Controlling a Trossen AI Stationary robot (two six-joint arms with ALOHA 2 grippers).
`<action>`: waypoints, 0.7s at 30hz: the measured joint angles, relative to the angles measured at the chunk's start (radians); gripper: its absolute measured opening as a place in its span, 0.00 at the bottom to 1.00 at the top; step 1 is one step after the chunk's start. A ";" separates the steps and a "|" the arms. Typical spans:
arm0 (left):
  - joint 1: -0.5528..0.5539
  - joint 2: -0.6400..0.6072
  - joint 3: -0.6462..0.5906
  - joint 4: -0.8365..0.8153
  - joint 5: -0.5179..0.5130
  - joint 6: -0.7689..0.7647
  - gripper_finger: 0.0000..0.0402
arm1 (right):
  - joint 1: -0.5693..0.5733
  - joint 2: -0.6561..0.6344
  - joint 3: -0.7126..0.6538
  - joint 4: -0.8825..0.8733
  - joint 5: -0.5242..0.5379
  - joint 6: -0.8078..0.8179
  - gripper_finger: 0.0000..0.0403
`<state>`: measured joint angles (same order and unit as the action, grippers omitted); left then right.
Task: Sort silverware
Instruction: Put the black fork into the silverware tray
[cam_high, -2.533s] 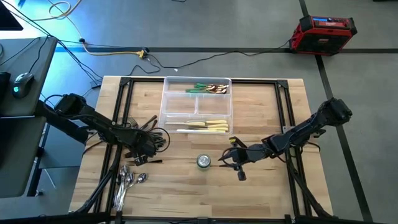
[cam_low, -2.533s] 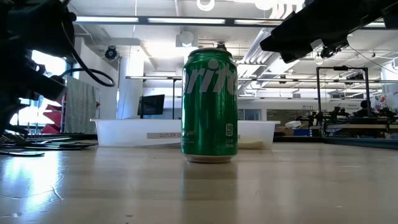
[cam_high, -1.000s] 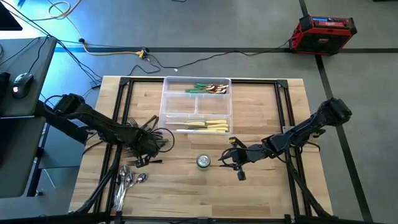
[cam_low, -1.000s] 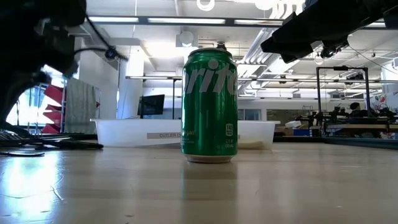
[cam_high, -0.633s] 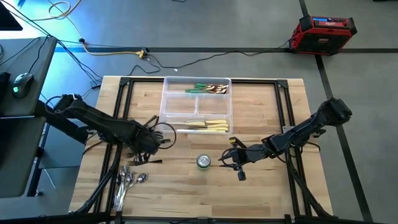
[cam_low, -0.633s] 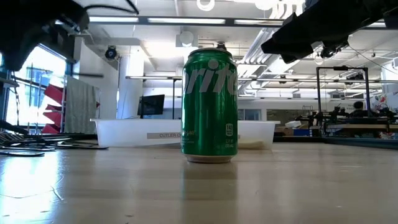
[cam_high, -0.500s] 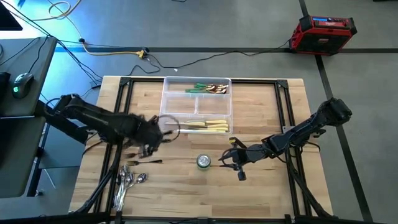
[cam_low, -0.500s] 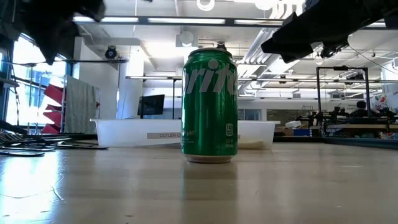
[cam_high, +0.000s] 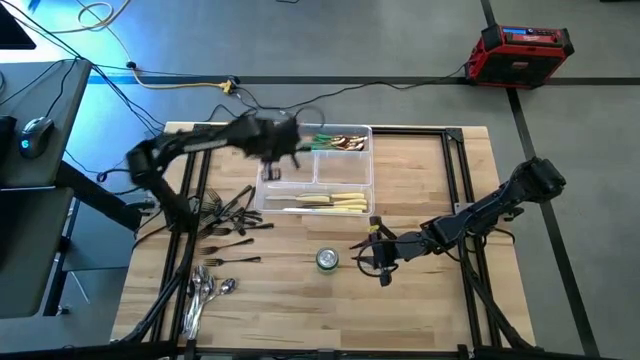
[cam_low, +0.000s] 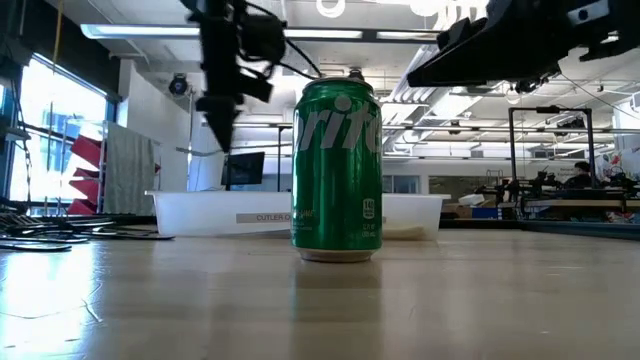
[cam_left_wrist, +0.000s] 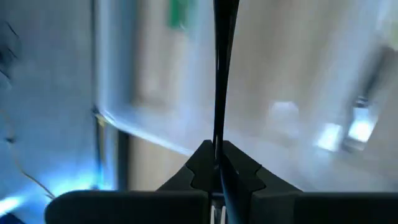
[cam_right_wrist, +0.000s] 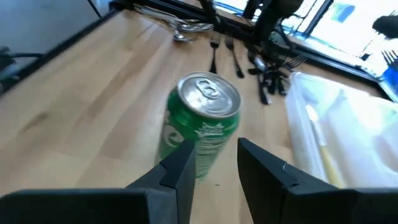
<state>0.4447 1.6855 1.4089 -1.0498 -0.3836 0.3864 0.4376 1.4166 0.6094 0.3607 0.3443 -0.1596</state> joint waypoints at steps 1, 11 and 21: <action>0.022 0.038 0.039 0.014 0.000 0.046 0.00 | -0.001 0.000 0.000 0.000 0.007 -0.011 0.25; 0.146 0.382 0.361 0.014 0.002 0.312 0.00 | -0.090 0.000 0.000 0.003 0.011 -0.241 0.25; 0.204 0.503 0.408 -0.014 0.060 0.357 0.00 | -0.198 0.000 0.000 -0.033 -0.007 -0.275 0.25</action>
<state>0.6490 2.1883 1.8164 -1.0642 -0.3235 0.7430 0.2401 1.4166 0.6094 0.3281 0.3372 -0.4344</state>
